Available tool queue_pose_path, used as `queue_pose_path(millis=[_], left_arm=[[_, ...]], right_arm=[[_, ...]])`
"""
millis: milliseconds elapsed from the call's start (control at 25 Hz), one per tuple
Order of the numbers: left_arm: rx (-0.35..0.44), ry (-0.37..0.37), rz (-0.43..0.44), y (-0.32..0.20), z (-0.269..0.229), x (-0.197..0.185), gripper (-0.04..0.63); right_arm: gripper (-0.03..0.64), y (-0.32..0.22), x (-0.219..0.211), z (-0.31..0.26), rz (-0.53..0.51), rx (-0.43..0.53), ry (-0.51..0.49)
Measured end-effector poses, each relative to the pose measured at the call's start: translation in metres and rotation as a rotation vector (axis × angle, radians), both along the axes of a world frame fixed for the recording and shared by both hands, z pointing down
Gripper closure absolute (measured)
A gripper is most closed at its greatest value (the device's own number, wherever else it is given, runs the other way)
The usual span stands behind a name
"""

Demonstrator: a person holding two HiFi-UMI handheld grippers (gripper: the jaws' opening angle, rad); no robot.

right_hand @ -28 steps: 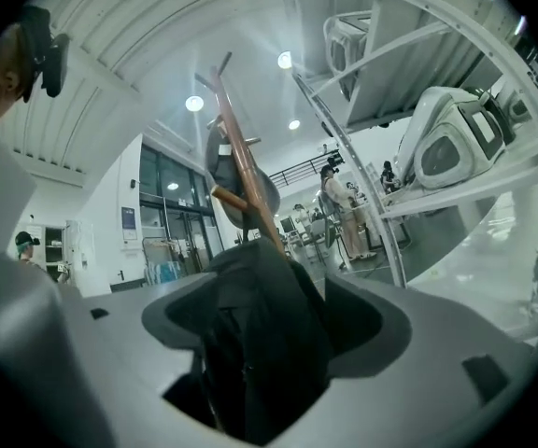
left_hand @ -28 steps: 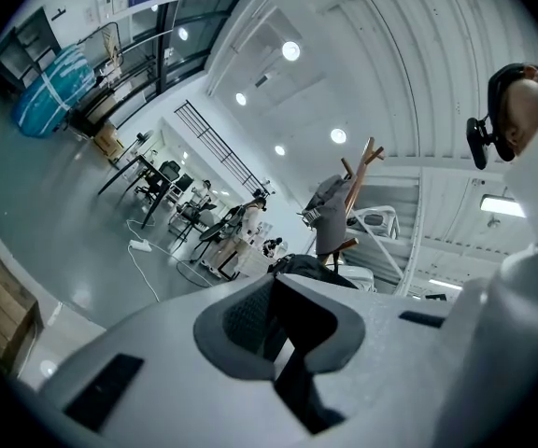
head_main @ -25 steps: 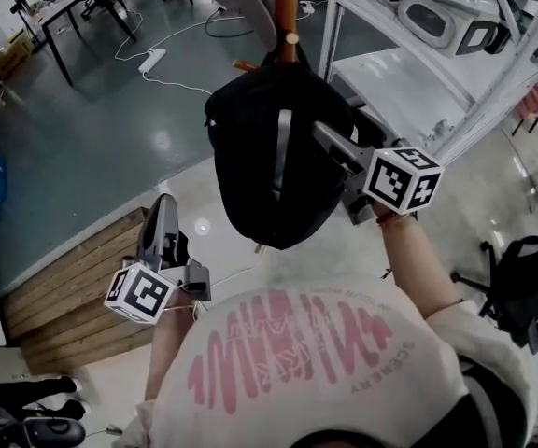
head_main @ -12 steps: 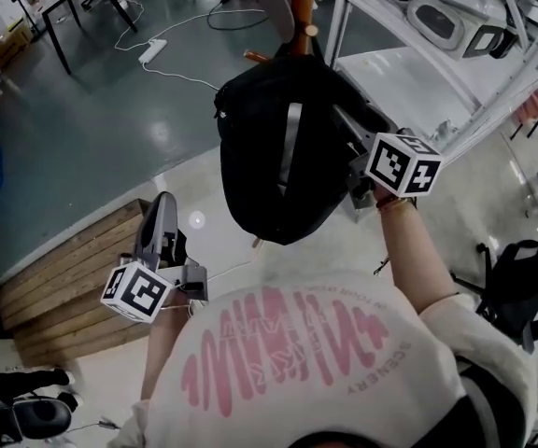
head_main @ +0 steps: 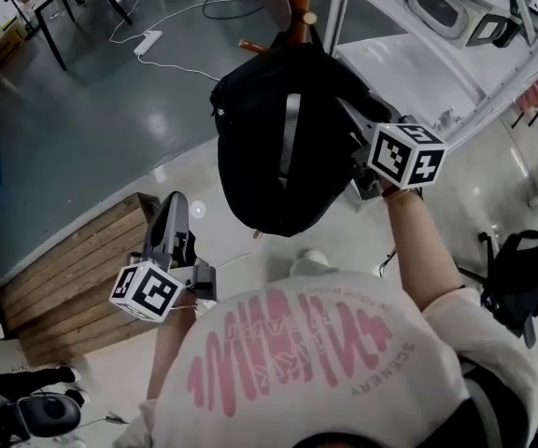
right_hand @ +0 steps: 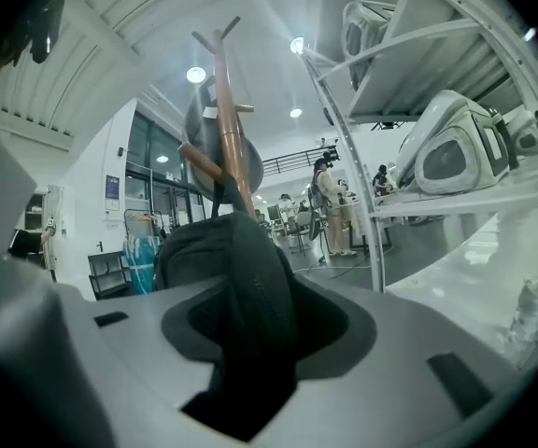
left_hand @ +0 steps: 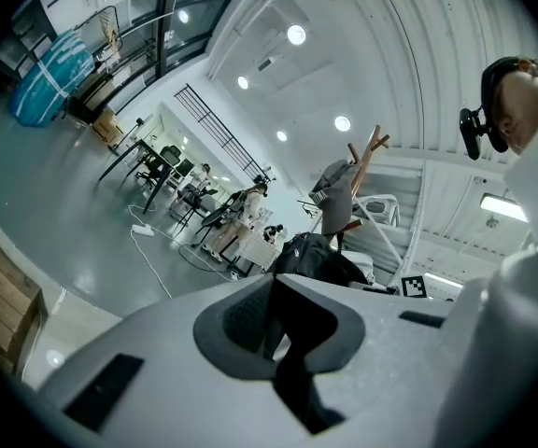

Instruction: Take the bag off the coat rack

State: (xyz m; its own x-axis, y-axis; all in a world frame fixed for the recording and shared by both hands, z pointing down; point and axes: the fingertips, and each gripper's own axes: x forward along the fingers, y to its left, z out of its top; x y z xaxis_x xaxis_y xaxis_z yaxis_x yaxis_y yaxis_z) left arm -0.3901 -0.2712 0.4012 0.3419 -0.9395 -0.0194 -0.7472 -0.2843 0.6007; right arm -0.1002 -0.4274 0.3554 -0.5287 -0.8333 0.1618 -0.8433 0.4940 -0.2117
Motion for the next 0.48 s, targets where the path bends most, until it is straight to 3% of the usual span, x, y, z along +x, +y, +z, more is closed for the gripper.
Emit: queue_pose_path(millis=[280,480], left_arm=[[-0.005,-0.035,0.000,-0.001,0.003,0.006,0.590],[0.042,-0.049,0.016,-0.011,-0.006,0.016,0.588]], right_arm=[[0.457,-0.004,0.002,0.001,-0.015,-0.001,0.016],[0.456,-0.005,0.006,0.000,-0.034,0.026,0.013]])
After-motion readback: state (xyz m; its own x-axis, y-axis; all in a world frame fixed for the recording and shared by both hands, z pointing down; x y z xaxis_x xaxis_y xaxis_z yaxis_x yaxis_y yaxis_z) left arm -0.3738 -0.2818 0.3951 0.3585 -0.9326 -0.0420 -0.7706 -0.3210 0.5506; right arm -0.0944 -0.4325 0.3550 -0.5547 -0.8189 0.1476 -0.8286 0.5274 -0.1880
